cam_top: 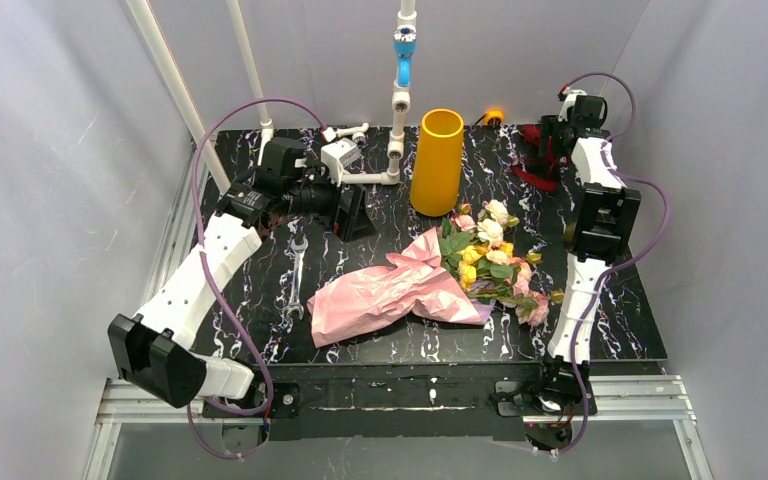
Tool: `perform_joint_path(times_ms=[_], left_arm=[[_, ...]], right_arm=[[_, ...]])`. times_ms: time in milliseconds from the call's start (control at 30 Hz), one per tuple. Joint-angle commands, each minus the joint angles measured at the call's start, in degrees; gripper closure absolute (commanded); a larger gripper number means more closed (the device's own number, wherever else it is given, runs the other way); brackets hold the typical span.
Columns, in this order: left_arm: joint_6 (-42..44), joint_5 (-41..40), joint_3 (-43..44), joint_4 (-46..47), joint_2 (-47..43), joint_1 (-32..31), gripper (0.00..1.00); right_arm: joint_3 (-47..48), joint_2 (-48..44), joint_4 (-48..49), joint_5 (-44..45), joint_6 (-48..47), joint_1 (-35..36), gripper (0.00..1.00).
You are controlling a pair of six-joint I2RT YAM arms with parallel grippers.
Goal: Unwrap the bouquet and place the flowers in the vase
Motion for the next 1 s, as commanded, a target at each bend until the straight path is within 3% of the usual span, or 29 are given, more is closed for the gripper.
perform_joint_path(times_ms=[0, 167, 500, 767, 967], left_arm=[[2.3, 0.6, -0.4, -1.4, 0.6, 0.2, 0.02], [7.4, 3.6, -1.4, -1.5, 1.2, 0.2, 0.02], [14.9, 9.6, -3.7, -0.1, 8.1, -0.4, 0.02], [12.5, 6.5, -2.9, 4.5, 18.3, -4.5, 0.12], [11.4, 4.1, -3.7, 6.7, 23.4, -8.3, 0.18]], right_arm=[[1.0, -3.9, -3.7, -1.1, -2.9, 0.1, 0.14], [-2.8, -11.3, -3.5, -7.4, -3.9, 0.1, 0.02], [-8.0, -27.9, -12.7, -22.2, -8.3, 0.1, 0.02], [-32.0, -48.0, -21.3, -35.8, -7.3, 1.7, 0.06], [-50.3, -62.5, -23.0, -35.4, -8.0, 9.3, 0.12]])
